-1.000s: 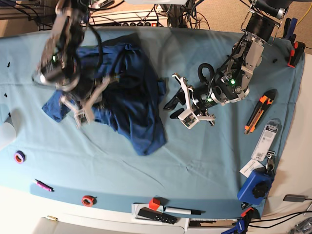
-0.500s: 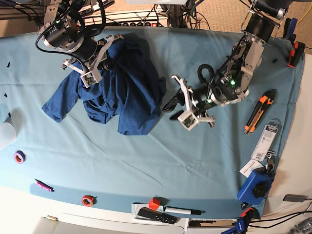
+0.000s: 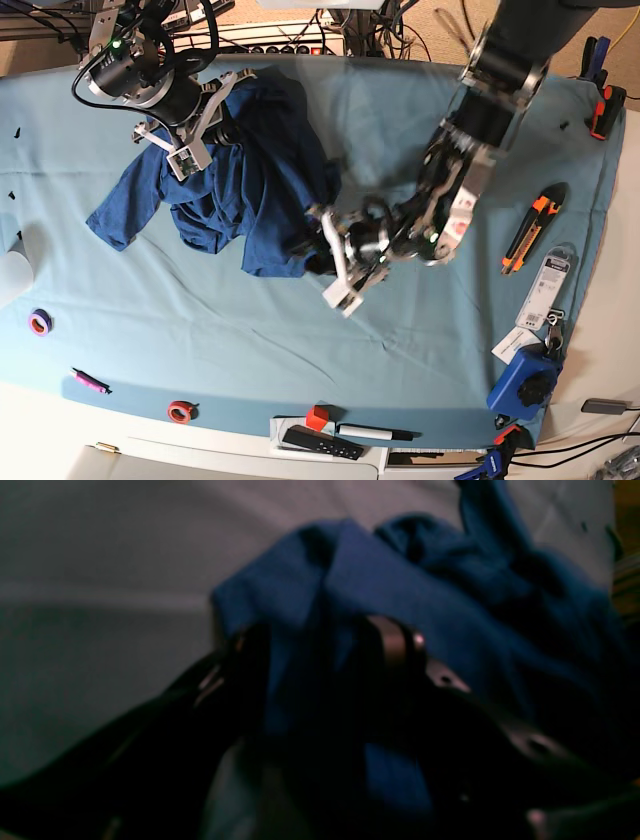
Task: Layout the t-shirt on the table in an organized manner, then fold the t-shirt properly
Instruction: 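Grasp the shirt with the left gripper and pull it toward the table edge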
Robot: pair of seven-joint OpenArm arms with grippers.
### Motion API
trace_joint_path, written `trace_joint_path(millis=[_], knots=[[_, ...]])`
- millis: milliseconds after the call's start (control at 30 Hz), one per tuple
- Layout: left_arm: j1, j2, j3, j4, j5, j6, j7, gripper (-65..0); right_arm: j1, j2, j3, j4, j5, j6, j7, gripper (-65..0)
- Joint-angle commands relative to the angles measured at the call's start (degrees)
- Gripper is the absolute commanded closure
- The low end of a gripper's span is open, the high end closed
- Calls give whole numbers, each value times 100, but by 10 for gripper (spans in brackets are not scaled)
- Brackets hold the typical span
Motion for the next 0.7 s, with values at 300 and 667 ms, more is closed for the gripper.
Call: trace_joint_path(millis=[300, 667], knots=[[-940, 520, -31, -1106, -560, -267, 306, -301, 13, 33, 11, 101, 74, 13, 122, 0], [-1064, 599, -31, -1274, -1071, -258, 638, -301, 15, 33, 11, 101, 76, 15, 125, 0]])
